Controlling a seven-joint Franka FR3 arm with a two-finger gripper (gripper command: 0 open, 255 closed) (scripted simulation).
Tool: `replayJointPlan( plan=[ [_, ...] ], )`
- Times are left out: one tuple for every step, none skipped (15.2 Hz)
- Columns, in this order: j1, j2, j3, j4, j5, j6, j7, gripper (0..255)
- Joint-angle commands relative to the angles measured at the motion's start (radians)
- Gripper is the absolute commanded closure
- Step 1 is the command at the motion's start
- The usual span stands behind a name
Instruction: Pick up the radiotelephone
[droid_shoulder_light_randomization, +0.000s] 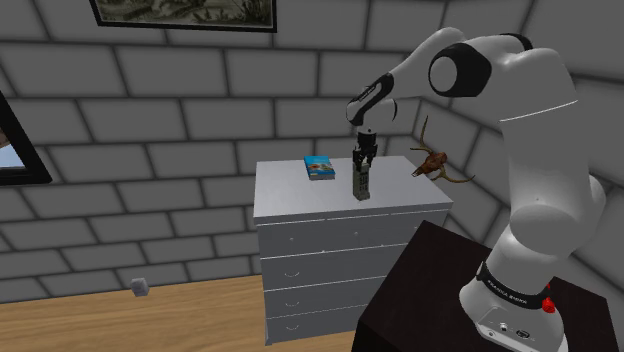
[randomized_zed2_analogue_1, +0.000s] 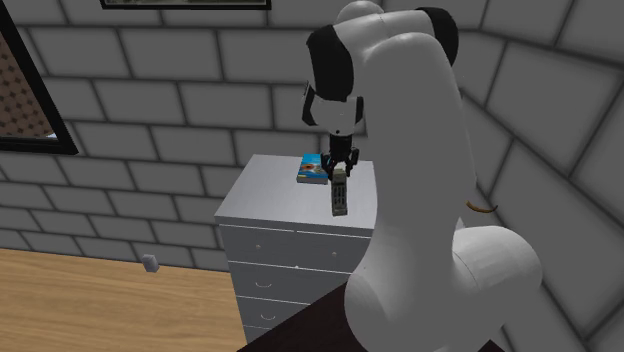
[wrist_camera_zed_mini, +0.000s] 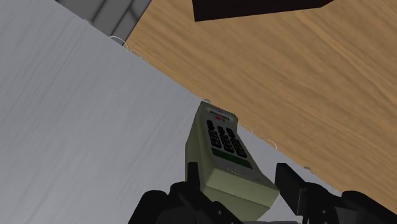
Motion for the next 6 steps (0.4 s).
replayJointPlan(
  plan=[
    [0.002, -0.017, -0.004, 0.002, -0.006, -0.018, 0.003, 255],
    [0.004, -0.025, -0.006, 0.004, -0.01, -0.027, 0.005, 255],
    [0.005, -0.033, -0.008, 0.006, -0.013, -0.037, 0.007, 255],
    [0.006, -0.041, -0.01, 0.008, -0.016, -0.047, 0.009, 255],
    [0.006, -0.042, -0.011, 0.008, -0.016, -0.048, 0.009, 255],
    [0.006, -0.042, -0.011, 0.008, -0.016, -0.048, 0.009, 255]
  ],
)
